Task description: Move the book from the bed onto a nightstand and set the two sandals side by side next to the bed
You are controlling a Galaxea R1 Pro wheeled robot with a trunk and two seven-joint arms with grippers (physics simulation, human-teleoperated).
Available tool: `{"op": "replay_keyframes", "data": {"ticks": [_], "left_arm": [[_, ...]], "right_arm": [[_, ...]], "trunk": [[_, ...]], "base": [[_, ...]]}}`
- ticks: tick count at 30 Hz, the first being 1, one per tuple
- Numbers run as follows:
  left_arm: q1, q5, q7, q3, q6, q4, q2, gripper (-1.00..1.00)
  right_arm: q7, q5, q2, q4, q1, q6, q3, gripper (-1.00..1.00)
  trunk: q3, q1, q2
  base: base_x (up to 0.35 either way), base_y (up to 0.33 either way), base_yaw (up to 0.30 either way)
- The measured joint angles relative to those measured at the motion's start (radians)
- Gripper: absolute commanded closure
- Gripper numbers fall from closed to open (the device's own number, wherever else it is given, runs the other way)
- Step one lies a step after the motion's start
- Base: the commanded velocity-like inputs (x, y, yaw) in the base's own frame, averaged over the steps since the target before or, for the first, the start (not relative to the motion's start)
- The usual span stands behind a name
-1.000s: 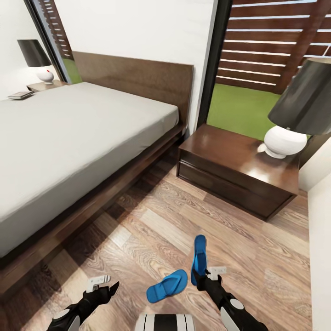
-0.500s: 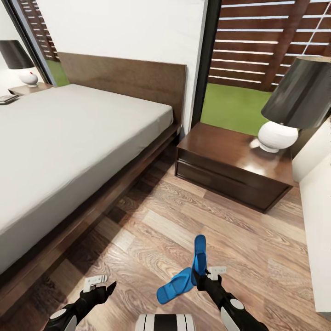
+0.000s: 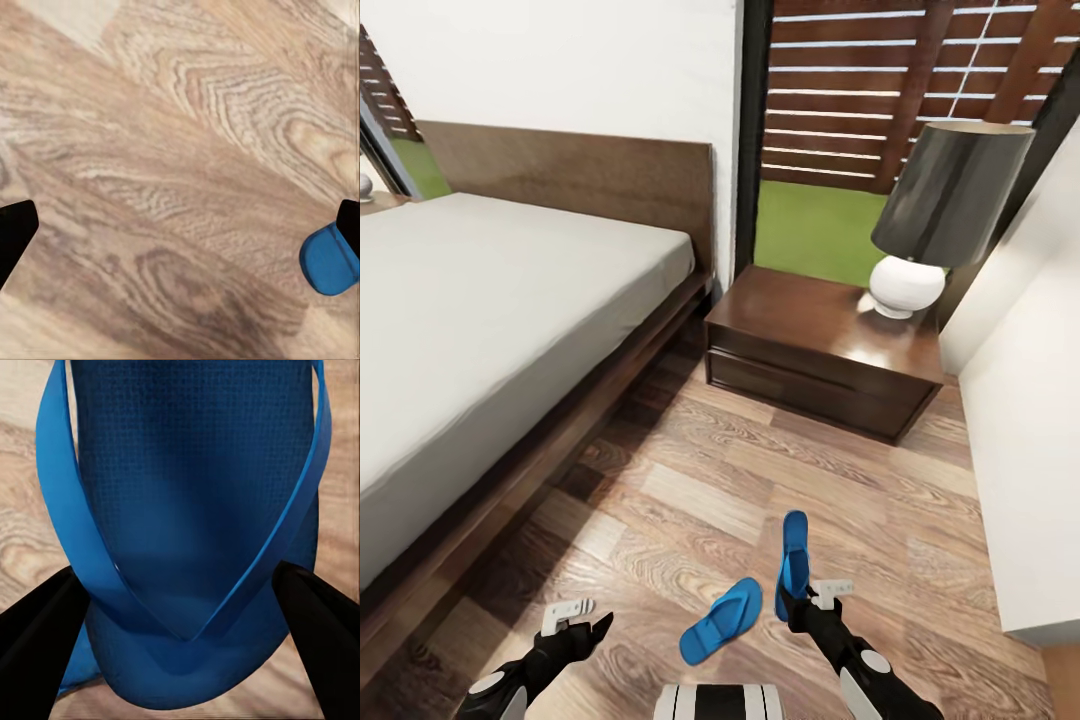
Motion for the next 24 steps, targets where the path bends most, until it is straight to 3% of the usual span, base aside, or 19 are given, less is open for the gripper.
{"op": "replay_keyframes", "data": {"ticks": [4,15,24], "left_arm": [[0.000,0.000,0.000,0.000,0.000,0.000,0.000,-1.00],[0.000,0.000,0.000,0.001,0.000,-0.002,0.001,-1.00],[0.000,0.001,0.001,0.001,0.000,-0.001,0.001,-1.00]], "right_arm": [[0.000,0.000,0.000,0.000,0.000,0.000,0.000,1.00],[0.000,0.000,0.000,0.000,0.000,0.000,0.000,1.00],[0.000,0.000,0.000,0.000,0.000,0.000,0.000,1.00]], "trunk": [[0.002,0.000,0.000],[0.002,0.000,0.000],[0.002,0.000,0.000]], "base": [[-0.034,0.000,-0.190],[-0.216,0.004,-0.015],[-0.008,0.220,-0.223]]}}
